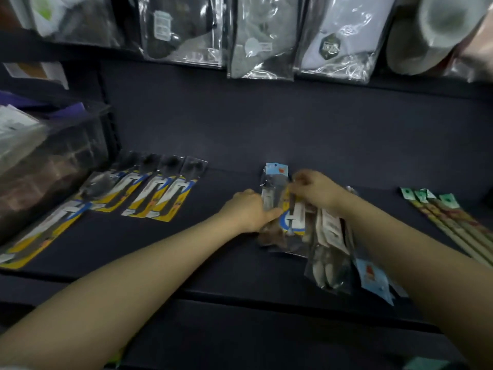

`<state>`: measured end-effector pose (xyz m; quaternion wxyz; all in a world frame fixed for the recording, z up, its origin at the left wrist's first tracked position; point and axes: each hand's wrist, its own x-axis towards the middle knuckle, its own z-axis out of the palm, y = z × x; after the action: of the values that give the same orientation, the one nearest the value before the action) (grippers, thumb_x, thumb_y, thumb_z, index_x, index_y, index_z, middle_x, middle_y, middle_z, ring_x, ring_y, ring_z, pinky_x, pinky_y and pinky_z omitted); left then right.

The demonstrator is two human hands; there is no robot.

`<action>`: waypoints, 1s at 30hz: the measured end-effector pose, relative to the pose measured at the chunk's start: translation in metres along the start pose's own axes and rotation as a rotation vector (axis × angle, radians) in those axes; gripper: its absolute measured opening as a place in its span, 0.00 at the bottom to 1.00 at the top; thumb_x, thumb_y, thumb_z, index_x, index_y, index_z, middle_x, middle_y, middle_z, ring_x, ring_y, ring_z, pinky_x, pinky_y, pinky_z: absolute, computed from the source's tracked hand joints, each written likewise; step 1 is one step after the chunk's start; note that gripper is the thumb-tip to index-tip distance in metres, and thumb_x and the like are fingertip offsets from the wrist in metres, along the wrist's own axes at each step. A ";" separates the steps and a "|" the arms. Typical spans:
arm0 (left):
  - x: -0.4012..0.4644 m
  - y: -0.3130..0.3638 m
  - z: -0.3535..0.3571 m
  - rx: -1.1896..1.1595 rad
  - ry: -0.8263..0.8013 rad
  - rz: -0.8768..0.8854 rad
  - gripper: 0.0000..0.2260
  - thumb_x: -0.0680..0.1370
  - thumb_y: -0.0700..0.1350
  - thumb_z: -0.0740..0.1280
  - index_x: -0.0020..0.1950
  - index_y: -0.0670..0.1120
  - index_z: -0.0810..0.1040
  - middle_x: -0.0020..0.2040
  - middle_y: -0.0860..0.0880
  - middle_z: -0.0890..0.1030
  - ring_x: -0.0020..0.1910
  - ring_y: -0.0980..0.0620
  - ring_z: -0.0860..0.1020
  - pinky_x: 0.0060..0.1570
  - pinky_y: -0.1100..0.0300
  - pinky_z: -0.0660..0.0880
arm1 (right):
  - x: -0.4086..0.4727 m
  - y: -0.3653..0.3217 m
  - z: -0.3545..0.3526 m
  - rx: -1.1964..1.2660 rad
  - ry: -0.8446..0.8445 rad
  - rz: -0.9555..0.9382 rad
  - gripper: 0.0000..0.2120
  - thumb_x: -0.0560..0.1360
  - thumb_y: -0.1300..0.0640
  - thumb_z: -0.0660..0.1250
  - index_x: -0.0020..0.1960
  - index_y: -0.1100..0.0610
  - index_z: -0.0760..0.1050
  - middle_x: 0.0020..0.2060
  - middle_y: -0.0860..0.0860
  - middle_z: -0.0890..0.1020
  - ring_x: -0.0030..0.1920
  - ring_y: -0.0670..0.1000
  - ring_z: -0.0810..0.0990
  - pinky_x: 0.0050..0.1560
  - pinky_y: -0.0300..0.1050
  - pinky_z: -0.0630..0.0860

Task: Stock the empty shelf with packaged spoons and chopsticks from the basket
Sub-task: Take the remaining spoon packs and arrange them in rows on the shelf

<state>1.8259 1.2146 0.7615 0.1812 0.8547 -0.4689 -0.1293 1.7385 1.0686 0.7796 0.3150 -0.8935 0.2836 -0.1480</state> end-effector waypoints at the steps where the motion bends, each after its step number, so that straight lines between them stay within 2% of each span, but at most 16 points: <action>1: 0.003 0.005 0.000 -0.040 0.018 -0.028 0.28 0.73 0.63 0.61 0.56 0.39 0.75 0.59 0.41 0.72 0.59 0.42 0.71 0.53 0.53 0.70 | 0.005 -0.001 0.002 -0.042 -0.042 0.018 0.14 0.74 0.53 0.66 0.48 0.65 0.77 0.40 0.57 0.78 0.43 0.54 0.76 0.45 0.47 0.71; 3: 0.009 0.008 0.001 -0.121 0.068 -0.065 0.26 0.71 0.59 0.67 0.51 0.35 0.75 0.56 0.37 0.74 0.57 0.39 0.73 0.47 0.52 0.71 | 0.013 -0.007 0.007 -0.093 -0.061 0.034 0.16 0.72 0.49 0.68 0.49 0.63 0.79 0.42 0.55 0.80 0.46 0.54 0.78 0.48 0.46 0.73; 4: 0.013 0.007 0.001 -0.170 0.088 -0.084 0.24 0.70 0.56 0.70 0.48 0.34 0.76 0.54 0.35 0.76 0.56 0.37 0.74 0.47 0.50 0.73 | 0.018 -0.008 0.011 -0.071 -0.065 0.052 0.17 0.71 0.48 0.69 0.51 0.61 0.80 0.46 0.55 0.82 0.49 0.54 0.80 0.53 0.48 0.75; 6: 0.017 0.003 0.003 -0.279 0.092 -0.129 0.17 0.68 0.52 0.72 0.43 0.37 0.79 0.48 0.37 0.78 0.54 0.38 0.77 0.45 0.50 0.76 | 0.027 -0.013 0.020 0.026 -0.078 0.098 0.17 0.68 0.49 0.72 0.52 0.59 0.80 0.50 0.56 0.83 0.53 0.56 0.81 0.59 0.53 0.76; 9: 0.012 -0.002 0.003 -0.349 0.120 -0.158 0.10 0.70 0.49 0.70 0.33 0.44 0.77 0.44 0.43 0.79 0.45 0.45 0.79 0.36 0.59 0.72 | 0.034 -0.017 0.032 0.163 0.015 0.093 0.05 0.68 0.55 0.72 0.38 0.53 0.76 0.43 0.56 0.83 0.51 0.58 0.81 0.56 0.55 0.78; 10: 0.010 -0.003 0.001 -0.331 0.148 -0.140 0.11 0.71 0.50 0.68 0.33 0.45 0.76 0.44 0.44 0.77 0.46 0.46 0.78 0.39 0.60 0.71 | 0.033 -0.020 0.032 0.232 0.051 0.073 0.08 0.69 0.58 0.71 0.35 0.53 0.74 0.40 0.56 0.81 0.49 0.57 0.80 0.54 0.54 0.78; 11: 0.007 -0.004 0.000 -0.298 0.182 -0.123 0.11 0.72 0.51 0.67 0.38 0.44 0.77 0.48 0.44 0.76 0.51 0.45 0.76 0.44 0.58 0.71 | 0.032 -0.024 0.029 0.337 0.070 0.051 0.08 0.72 0.60 0.68 0.35 0.55 0.72 0.38 0.57 0.79 0.44 0.55 0.79 0.50 0.52 0.79; 13: 0.000 -0.003 -0.007 -0.233 0.238 -0.095 0.19 0.75 0.55 0.63 0.59 0.44 0.74 0.61 0.43 0.72 0.64 0.44 0.68 0.59 0.54 0.67 | 0.028 -0.033 0.016 0.631 0.063 0.040 0.05 0.77 0.63 0.62 0.42 0.58 0.70 0.35 0.56 0.76 0.34 0.52 0.76 0.38 0.46 0.78; 15: -0.009 0.002 -0.013 -0.237 0.237 0.013 0.23 0.76 0.57 0.60 0.67 0.46 0.67 0.67 0.45 0.68 0.69 0.46 0.63 0.64 0.55 0.62 | 0.023 -0.037 -0.006 0.842 0.074 0.078 0.06 0.79 0.60 0.58 0.44 0.57 0.69 0.32 0.52 0.75 0.28 0.48 0.76 0.29 0.40 0.78; 16: -0.013 0.007 -0.014 -0.252 0.208 0.097 0.23 0.76 0.57 0.59 0.67 0.47 0.67 0.68 0.47 0.68 0.69 0.48 0.64 0.64 0.57 0.62 | 0.019 -0.035 -0.017 0.869 0.103 0.088 0.08 0.80 0.60 0.57 0.42 0.56 0.69 0.30 0.51 0.74 0.25 0.46 0.75 0.25 0.38 0.77; 19: -0.021 0.025 -0.009 -0.200 0.043 0.296 0.24 0.76 0.57 0.60 0.70 0.49 0.65 0.70 0.50 0.65 0.70 0.53 0.63 0.66 0.62 0.60 | 0.008 -0.014 -0.043 0.686 0.265 0.094 0.13 0.79 0.62 0.56 0.36 0.55 0.67 0.28 0.51 0.72 0.16 0.41 0.70 0.17 0.31 0.65; 21: -0.022 0.038 0.000 -0.062 -0.075 0.416 0.27 0.76 0.58 0.60 0.71 0.48 0.62 0.73 0.51 0.61 0.73 0.54 0.58 0.69 0.65 0.55 | -0.003 0.009 -0.055 0.574 0.351 0.130 0.13 0.79 0.61 0.58 0.35 0.56 0.67 0.28 0.52 0.72 0.18 0.44 0.71 0.17 0.31 0.64; 23: -0.021 0.049 0.010 0.050 -0.183 0.469 0.28 0.75 0.60 0.59 0.73 0.51 0.59 0.76 0.52 0.55 0.75 0.53 0.53 0.71 0.64 0.51 | -0.012 0.037 -0.061 0.463 0.418 0.183 0.08 0.77 0.57 0.61 0.40 0.57 0.69 0.32 0.54 0.74 0.27 0.49 0.72 0.24 0.36 0.69; 25: -0.018 0.059 0.020 0.141 -0.196 0.445 0.29 0.74 0.64 0.56 0.73 0.56 0.58 0.77 0.51 0.51 0.76 0.51 0.49 0.74 0.55 0.50 | -0.023 0.060 -0.058 0.324 0.402 0.266 0.09 0.74 0.52 0.63 0.48 0.57 0.70 0.42 0.56 0.76 0.40 0.54 0.75 0.39 0.42 0.72; 28: -0.017 0.072 0.025 0.242 -0.151 0.383 0.30 0.72 0.68 0.55 0.72 0.60 0.58 0.77 0.49 0.49 0.76 0.47 0.48 0.74 0.50 0.49 | -0.034 0.081 -0.050 0.205 0.301 0.290 0.36 0.61 0.39 0.66 0.62 0.59 0.68 0.60 0.58 0.75 0.61 0.59 0.74 0.61 0.51 0.72; 30: -0.016 0.075 0.026 0.252 -0.141 0.352 0.31 0.71 0.69 0.56 0.72 0.61 0.57 0.77 0.49 0.47 0.76 0.46 0.47 0.74 0.50 0.49 | -0.051 0.075 -0.047 -0.011 0.158 0.248 0.41 0.64 0.38 0.68 0.71 0.55 0.60 0.69 0.58 0.65 0.70 0.60 0.63 0.69 0.56 0.65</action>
<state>1.7504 1.1863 0.7716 0.0597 0.7646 -0.6346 -0.0955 1.6467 1.0286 0.7624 0.3030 -0.8390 0.4163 -0.1761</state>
